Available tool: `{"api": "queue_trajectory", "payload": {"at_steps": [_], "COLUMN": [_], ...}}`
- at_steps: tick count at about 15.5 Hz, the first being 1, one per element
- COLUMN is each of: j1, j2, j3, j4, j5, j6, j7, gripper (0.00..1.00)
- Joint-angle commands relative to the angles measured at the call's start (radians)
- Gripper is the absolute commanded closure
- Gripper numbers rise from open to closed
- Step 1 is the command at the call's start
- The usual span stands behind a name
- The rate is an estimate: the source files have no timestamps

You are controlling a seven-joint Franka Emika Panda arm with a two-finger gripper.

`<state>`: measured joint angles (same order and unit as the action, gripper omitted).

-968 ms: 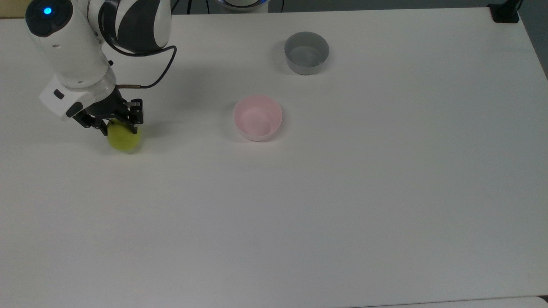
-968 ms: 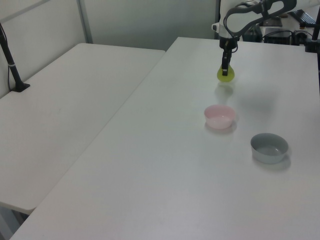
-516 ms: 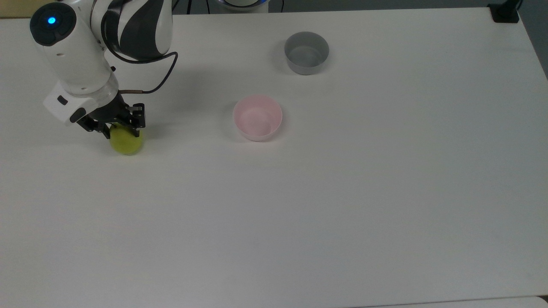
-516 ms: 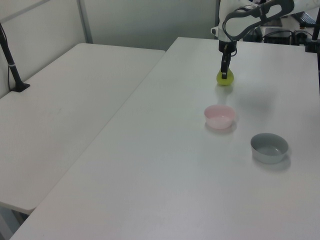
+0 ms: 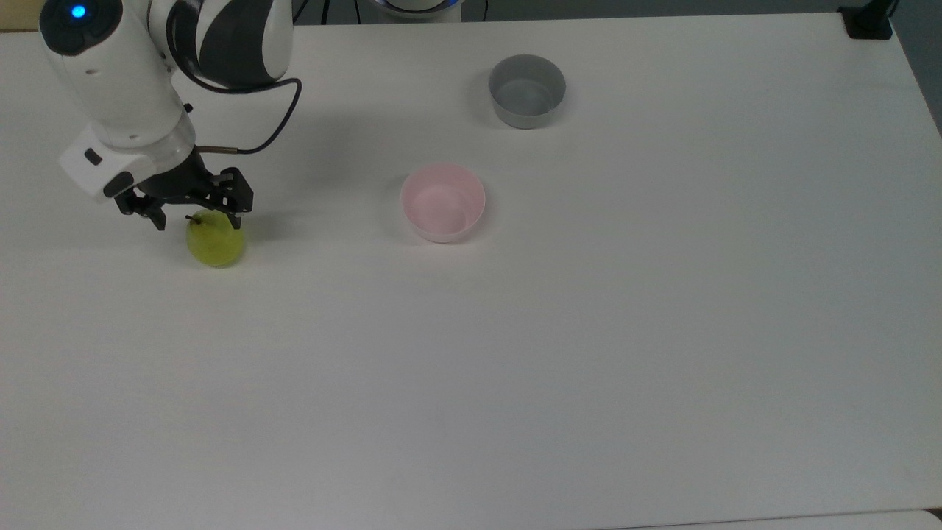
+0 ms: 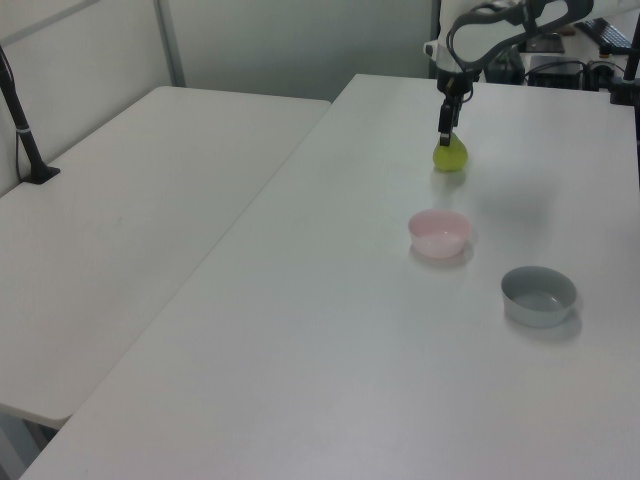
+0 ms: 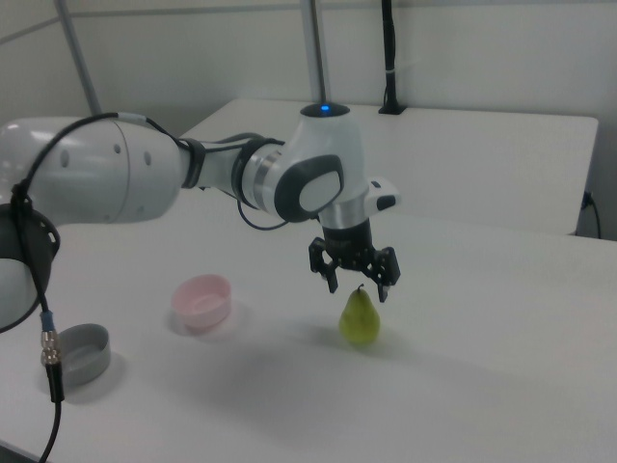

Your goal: Pick up a pear from the bowl

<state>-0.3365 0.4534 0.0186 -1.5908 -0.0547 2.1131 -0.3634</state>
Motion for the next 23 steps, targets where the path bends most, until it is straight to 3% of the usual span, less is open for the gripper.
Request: {"api": "queue_trajectory", "payload": {"at_steps": [1,7,11,17,20,23], "j1": [0.011,0.068,0.169,0.269,0.338,0.349], "j2": [-0.117,-0.301,-0.422,-0.463,-0.458,-0.458], "j3": [0.011,0.021,0.018,0.003,-0.055,-0.066], "j4": [-0.009,-0.009,-0.009,0.002,-0.006,-0.012], "j5": [-0.01,0.001,0.027,0.075,0.076,0.076], "j6": [-0.143,-0.363,-0.508,-0.555,-0.535,-0.499], "j7": [0.073,0.202,0.308,0.399,0.38,0.264], "gripper": [0.0,0.0,0.0,0.0,0.0,0.0]}}
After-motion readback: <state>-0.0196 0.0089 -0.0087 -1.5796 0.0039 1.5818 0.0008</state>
